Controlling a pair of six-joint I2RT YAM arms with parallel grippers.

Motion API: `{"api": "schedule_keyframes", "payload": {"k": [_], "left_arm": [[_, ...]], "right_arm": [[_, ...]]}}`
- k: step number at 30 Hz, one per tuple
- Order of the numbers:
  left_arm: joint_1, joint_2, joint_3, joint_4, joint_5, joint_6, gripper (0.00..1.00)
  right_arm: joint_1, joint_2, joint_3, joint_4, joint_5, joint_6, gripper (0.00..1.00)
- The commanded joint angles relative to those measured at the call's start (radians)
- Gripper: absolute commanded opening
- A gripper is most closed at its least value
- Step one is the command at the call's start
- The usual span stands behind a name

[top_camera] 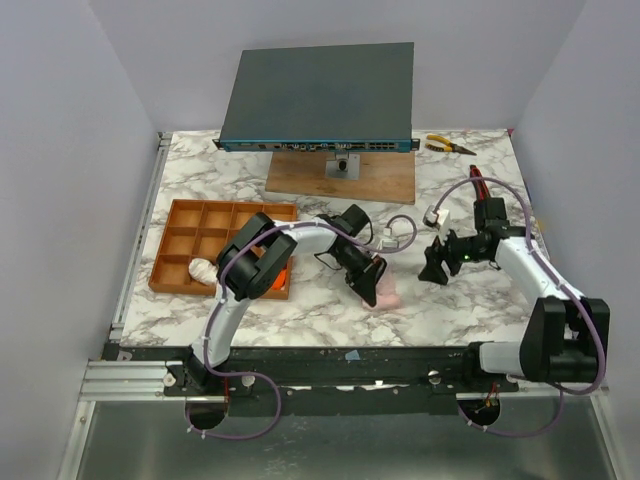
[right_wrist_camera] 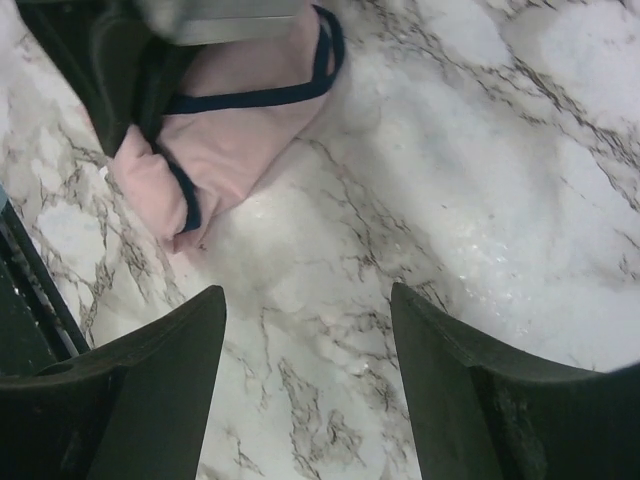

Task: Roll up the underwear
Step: Roll the underwear to the center of the board.

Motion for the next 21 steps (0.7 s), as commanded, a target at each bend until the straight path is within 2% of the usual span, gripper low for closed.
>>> {"api": "schedule_keyframes", "payload": {"k": [1, 5, 9, 17, 21], "left_arm": [[0.036, 0.088, 0.002, -0.101, 0.004, -0.021, 0.0], [0.065, 0.118, -0.002, -0.11, 0.06, -0.06, 0.0], [0.077, 0.135, -0.006, -0.111, 0.077, -0.079, 0.0], [0.097, 0.171, -0.011, -0.083, 0.114, -0.148, 0.0], [0.108, 0.194, -0.006, -0.079, 0.142, -0.158, 0.0]], "right_arm": [[0.09, -0.101, -0.082, 0.063, 0.021, -0.064, 0.7], [0.22, -0.183, -0.147, 0.134, 0.103, -0.038, 0.71], [0.287, -0.16, -0.132, 0.142, 0.133, -0.048, 0.71], [0.501, -0.131, -0.159, 0.233, 0.266, -0.026, 0.7], [0.552, -0.121, -0.164, 0.253, 0.296, -0.028, 0.69]]}}
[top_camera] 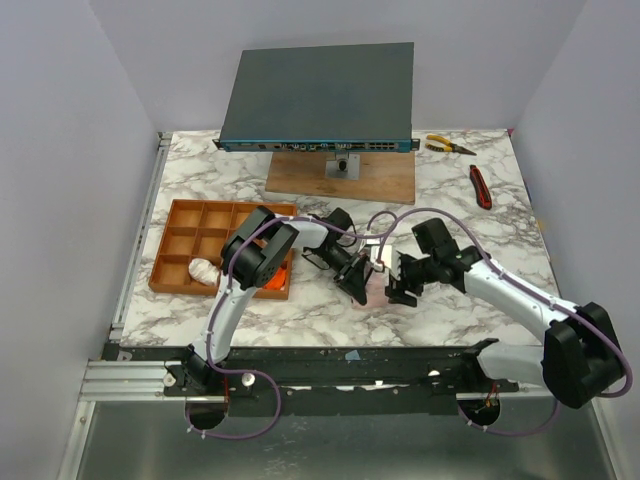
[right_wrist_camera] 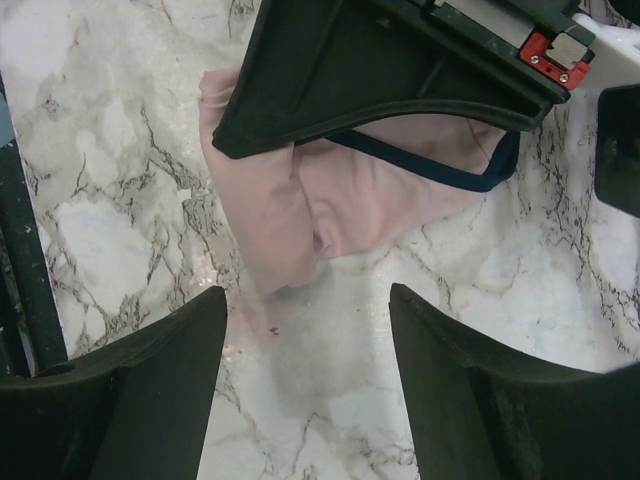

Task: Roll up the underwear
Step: Roll the underwear to the center of the board.

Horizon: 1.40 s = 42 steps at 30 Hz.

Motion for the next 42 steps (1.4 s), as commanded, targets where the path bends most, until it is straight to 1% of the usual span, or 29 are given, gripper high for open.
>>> {"api": "schedule_keyframes", "payload": {"k": [1, 5, 14, 27, 30, 32, 34, 37, 38, 39, 40, 41, 42], "left_arm": [[0.018, 0.081, -0.012, 0.004, -0.071, 0.011, 0.0], [0.028, 0.096, -0.002, 0.005, -0.065, -0.022, 0.0], [0.03, 0.111, 0.011, -0.011, -0.049, -0.017, 0.0], [0.029, 0.117, 0.022, -0.037, -0.026, 0.001, 0.0], [0.028, 0.119, 0.024, -0.041, -0.025, 0.001, 0.0], [0.029, 0.119, 0.024, -0.042, -0.025, 0.001, 0.0], [0.029, 0.116, 0.022, -0.045, -0.026, 0.001, 0.0], [0.029, 0.111, 0.019, -0.047, -0.028, 0.001, 0.0], [0.029, 0.107, 0.017, -0.046, -0.028, 0.001, 0.0], [0.029, 0.104, 0.016, -0.045, -0.027, 0.001, 0.0], [0.028, 0.101, 0.013, -0.044, -0.027, 0.001, 0.0], [0.029, 0.098, 0.011, -0.04, -0.027, 0.001, 0.0], [0.029, 0.095, 0.01, -0.038, -0.028, 0.001, 0.0]], "right_arm": [[0.053, 0.017, -0.023, 0.058, 0.094, -0.004, 0.69], [0.116, 0.02, -0.046, 0.066, 0.145, -0.007, 0.67], [0.178, 0.061, -0.058, 0.103, 0.181, -0.004, 0.65], [0.227, 0.151, -0.066, 0.161, 0.206, -0.017, 0.56], [0.229, 0.173, -0.062, 0.174, 0.207, -0.016, 0.52], [0.229, 0.187, -0.055, 0.18, 0.211, -0.013, 0.47], [0.229, 0.202, -0.048, 0.178, 0.211, -0.015, 0.35], [0.229, 0.22, -0.041, 0.172, 0.2, -0.008, 0.26], [0.229, 0.223, -0.037, 0.164, 0.193, -0.007, 0.2], [0.229, 0.224, -0.033, 0.154, 0.188, -0.002, 0.12], [0.229, 0.224, -0.03, 0.144, 0.18, 0.003, 0.05], [0.228, 0.221, -0.026, 0.132, 0.171, 0.005, 0.01], [0.229, 0.22, -0.021, 0.117, 0.157, 0.011, 0.01]]}}
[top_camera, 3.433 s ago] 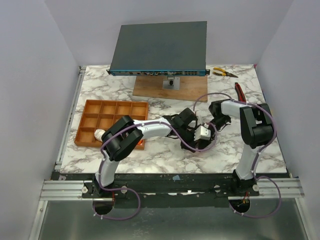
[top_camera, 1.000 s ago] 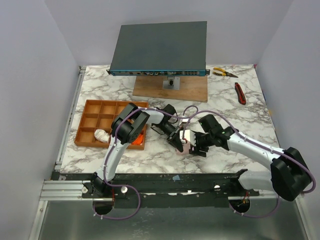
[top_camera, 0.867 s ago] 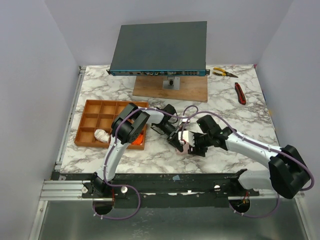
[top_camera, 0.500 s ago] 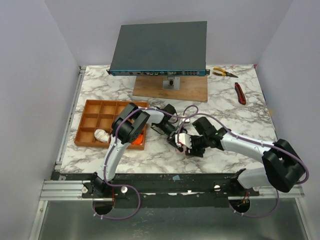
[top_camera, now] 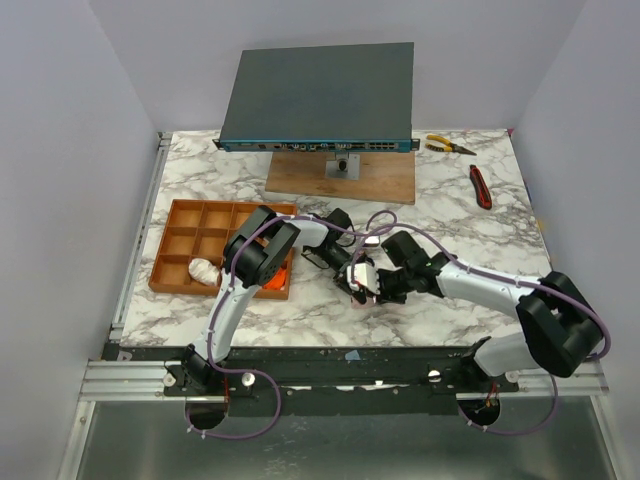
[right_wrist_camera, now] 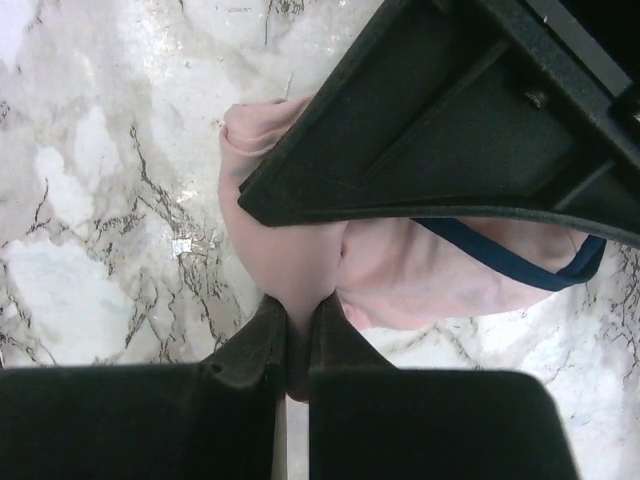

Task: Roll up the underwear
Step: Roll the underwear to the center of the board.

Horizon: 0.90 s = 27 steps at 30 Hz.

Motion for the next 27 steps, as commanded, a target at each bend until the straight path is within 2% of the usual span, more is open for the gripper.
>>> {"api": "schedule_keyframes", "payload": {"k": [1, 5, 11, 23, 27], "left_arm": [[0.009, 0.048, -0.024, 0.003, -0.086, 0.009, 0.04], [0.013, 0.016, -0.039, 0.014, -0.095, 0.039, 0.18], [0.04, -0.049, -0.051, 0.024, -0.129, 0.038, 0.52], [0.157, -0.202, -0.068, 0.062, -0.257, 0.03, 0.74], [0.195, -0.272, -0.086, 0.073, -0.281, 0.028, 0.78]], "right_arm": [[0.009, 0.037, 0.011, -0.059, -0.029, 0.017, 0.01], [0.008, 0.062, 0.044, -0.128, -0.067, 0.042, 0.01], [0.009, 0.06, 0.044, -0.153, -0.086, 0.063, 0.01], [0.008, 0.045, 0.043, -0.155, -0.088, 0.086, 0.01], [0.007, 0.053, 0.048, -0.155, -0.096, 0.093, 0.01]]}}
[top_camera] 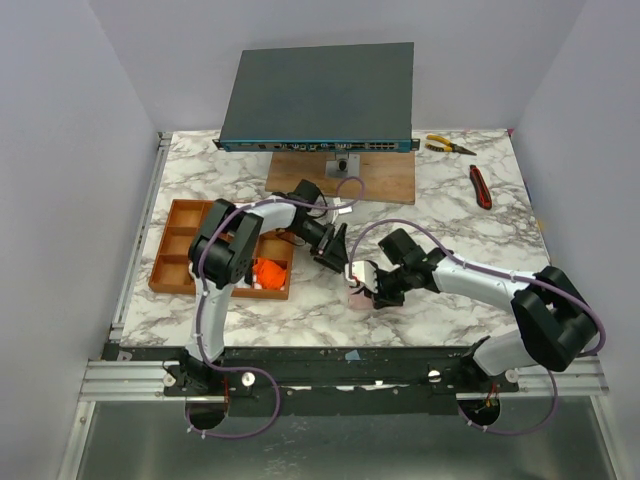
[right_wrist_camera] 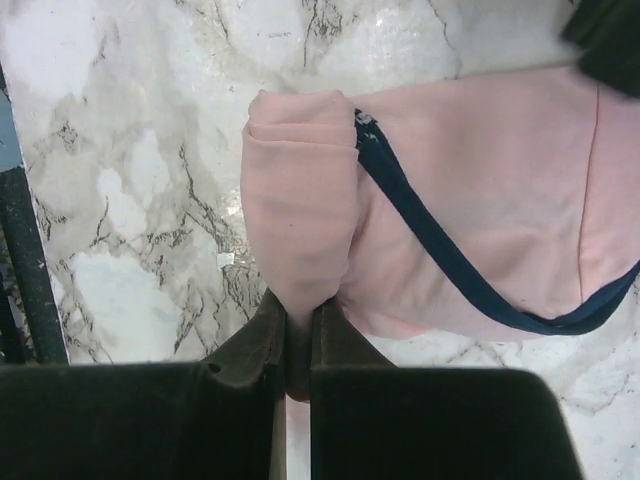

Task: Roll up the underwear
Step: Roll the underwear to the center of the board.

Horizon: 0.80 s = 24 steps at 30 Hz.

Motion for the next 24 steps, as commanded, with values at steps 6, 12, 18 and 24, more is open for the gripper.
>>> {"api": "schedule_keyframes", "payload": {"k": [6, 12, 18, 24], "left_arm": [[0.087, -0.218, -0.127, 0.136, -0.124, -0.024, 0.79], [0.099, -0.428, -0.259, 0.196, -0.204, 0.042, 0.79], [0.083, -0.62, -0.398, 0.234, -0.349, 0.162, 0.78], [-0.013, -0.786, -0.528, 0.298, -0.485, 0.249, 0.78]], "right_arm": [[-0.01, 0.043, 0.02, -0.092, -0.062, 0.034, 0.01], [-0.039, 0.13, 0.083, -0.157, -0.143, 0.032, 0.01], [-0.083, 0.255, 0.166, -0.222, -0.24, 0.024, 0.01], [-0.132, 0.363, 0.235, -0.309, -0.327, -0.004, 0.01]]}}
